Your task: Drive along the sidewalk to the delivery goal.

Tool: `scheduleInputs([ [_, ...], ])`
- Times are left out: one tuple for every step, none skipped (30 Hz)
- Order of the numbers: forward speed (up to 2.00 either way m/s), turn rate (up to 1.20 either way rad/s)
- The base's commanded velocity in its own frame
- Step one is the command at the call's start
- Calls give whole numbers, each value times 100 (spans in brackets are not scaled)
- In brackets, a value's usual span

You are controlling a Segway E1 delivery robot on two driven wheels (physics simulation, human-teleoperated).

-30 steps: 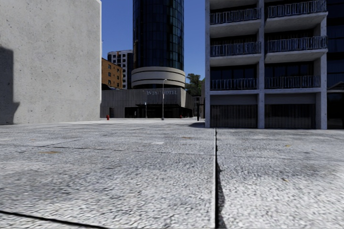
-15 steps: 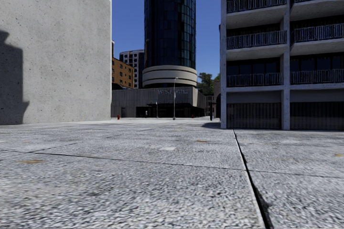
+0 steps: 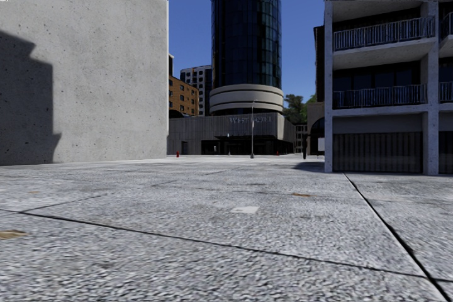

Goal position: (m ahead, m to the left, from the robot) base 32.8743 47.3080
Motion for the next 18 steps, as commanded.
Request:
scheduleInputs([
  [200,37],
  [200,37],
  [200,37],
  [200,37],
  [200,37],
  [200,37],
  [200,37],
  [200,37],
  [200,37],
  [200,31],
  [200,31],
  [200,0],
  [200,0],
  [200,0],
  [200,0],
  [200,0],
  [200,0],
  [200,0],
])
